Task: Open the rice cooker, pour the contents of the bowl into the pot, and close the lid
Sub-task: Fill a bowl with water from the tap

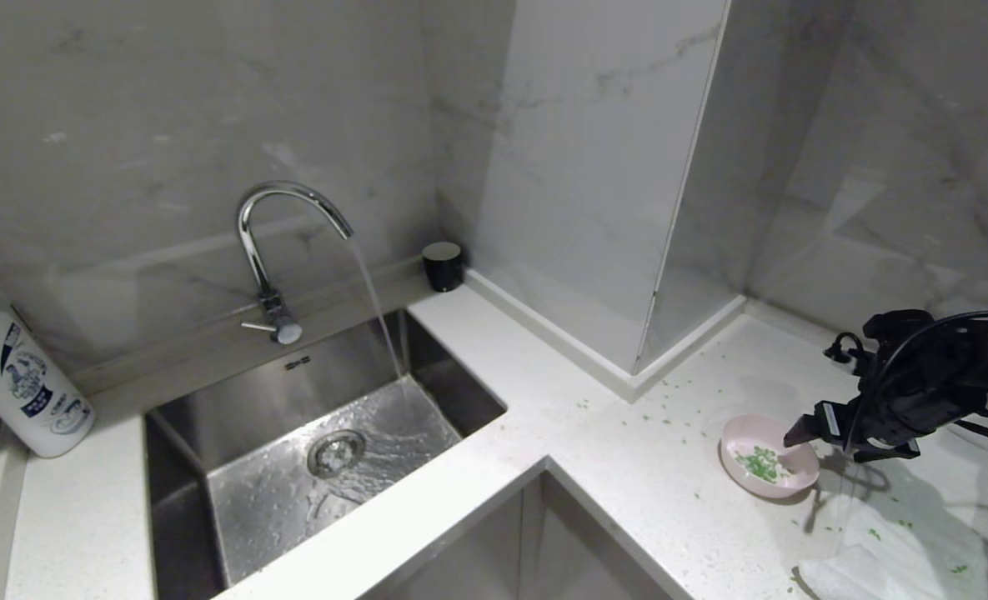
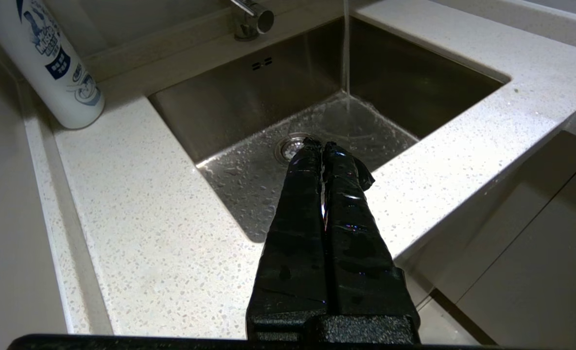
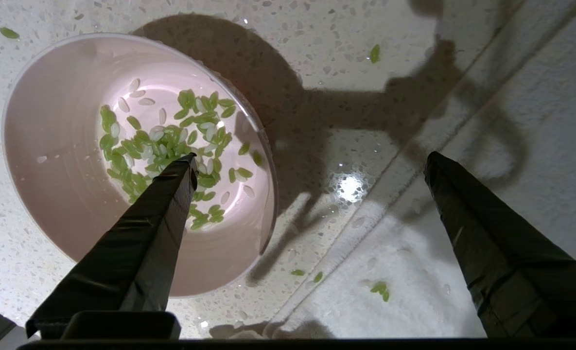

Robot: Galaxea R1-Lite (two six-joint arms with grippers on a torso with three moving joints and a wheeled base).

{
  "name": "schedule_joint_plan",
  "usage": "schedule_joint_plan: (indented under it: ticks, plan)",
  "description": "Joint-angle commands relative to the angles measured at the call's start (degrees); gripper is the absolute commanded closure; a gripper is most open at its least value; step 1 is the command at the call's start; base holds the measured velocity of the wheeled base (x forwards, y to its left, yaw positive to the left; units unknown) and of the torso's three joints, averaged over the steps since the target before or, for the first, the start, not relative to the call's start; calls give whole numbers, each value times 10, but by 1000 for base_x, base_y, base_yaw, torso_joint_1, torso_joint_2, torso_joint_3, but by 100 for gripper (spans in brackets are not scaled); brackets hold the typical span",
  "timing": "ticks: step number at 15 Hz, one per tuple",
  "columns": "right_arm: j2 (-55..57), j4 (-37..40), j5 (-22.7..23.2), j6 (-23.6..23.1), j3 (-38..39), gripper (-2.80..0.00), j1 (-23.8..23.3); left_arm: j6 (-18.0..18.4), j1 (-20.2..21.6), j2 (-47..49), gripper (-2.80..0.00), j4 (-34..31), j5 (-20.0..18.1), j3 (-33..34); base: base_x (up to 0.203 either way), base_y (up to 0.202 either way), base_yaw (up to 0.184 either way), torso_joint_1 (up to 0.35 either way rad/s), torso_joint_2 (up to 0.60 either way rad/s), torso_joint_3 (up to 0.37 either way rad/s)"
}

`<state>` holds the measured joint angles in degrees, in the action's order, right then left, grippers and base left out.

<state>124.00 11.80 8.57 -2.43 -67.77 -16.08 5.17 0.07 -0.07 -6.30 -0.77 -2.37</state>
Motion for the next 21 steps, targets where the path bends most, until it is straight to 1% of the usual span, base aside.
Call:
schedule_joint_plan:
  ticks: [1, 2, 3, 6, 16, 19, 21]
  plan:
    - [8, 1, 2, 0, 1, -280, 3, 0, 0, 1, 0, 0, 0, 0, 0, 0, 0, 0, 0, 0]
    - [7, 1, 4, 0, 2, -280, 3, 0, 0, 1, 0, 0, 0, 0, 0, 0, 0, 0, 0, 0]
    - [7, 1, 8, 1, 2, 0, 3, 0, 0, 1, 0, 0, 0, 0, 0, 0, 0, 0, 0, 0]
    - [7, 1, 18, 0, 3, 0, 10, 0, 0, 1, 0, 0, 0, 0, 0, 0, 0, 0, 0, 0]
    - [23, 0, 18, 2, 9, 0, 14, -15, 0, 1, 0, 2, 3, 1, 0, 0, 0, 0, 0, 0]
    - [8, 1, 17, 18, 9, 0, 36, -16, 0, 1, 0, 2, 5, 1, 0, 0, 0, 0, 0, 0]
    - [2, 1, 16, 30, 9, 0, 52, -22, -1, 1, 0, 2, 6, 1, 0, 0, 0, 0, 0, 0]
